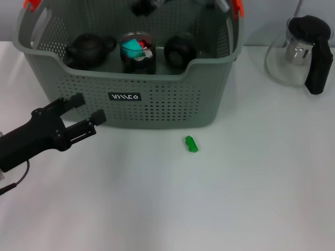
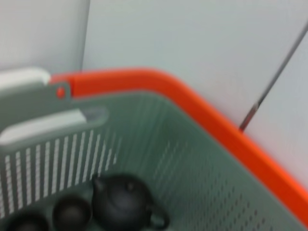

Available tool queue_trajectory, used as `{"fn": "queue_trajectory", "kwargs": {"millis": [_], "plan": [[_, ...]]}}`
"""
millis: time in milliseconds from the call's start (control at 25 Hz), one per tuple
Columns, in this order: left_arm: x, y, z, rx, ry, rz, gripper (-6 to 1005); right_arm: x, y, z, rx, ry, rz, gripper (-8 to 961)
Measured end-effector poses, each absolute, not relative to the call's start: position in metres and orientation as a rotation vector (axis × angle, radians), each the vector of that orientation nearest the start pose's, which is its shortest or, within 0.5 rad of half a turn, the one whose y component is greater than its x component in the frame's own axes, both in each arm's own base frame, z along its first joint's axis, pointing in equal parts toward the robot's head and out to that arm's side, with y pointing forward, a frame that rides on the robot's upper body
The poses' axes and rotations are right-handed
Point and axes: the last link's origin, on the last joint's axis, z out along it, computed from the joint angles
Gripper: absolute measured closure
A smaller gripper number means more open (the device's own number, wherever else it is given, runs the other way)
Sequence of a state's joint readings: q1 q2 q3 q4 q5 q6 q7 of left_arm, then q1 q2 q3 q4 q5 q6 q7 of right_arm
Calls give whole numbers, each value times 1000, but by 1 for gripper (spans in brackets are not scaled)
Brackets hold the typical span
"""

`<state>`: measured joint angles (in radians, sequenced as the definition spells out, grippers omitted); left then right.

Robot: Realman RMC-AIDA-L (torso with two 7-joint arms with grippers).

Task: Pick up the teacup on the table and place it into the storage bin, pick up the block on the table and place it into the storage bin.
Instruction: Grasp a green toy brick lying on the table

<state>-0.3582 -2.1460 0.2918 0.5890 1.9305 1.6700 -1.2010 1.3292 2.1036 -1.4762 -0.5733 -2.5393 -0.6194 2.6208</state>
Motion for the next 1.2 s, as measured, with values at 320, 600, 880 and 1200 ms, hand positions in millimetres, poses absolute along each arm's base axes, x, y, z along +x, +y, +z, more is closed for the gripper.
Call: {"fn": "queue_trajectory", "kwargs": {"millis": [320,600,880,1200], "plan": [[-313,274,19,-2265,-744,-1034,169,-12,446,-14,-2365,317,498,377],[-311,276,19,-2268,-738,-1032,169,73,382,25,-2331,346,927,391],[-309,278,17,-2278,-732,-1034,169,144,329,55,-2388,253,1387,390],[-309,277,17,-2285,-733,-1032,170,175,320,54,-2910,530,801,390]]}}
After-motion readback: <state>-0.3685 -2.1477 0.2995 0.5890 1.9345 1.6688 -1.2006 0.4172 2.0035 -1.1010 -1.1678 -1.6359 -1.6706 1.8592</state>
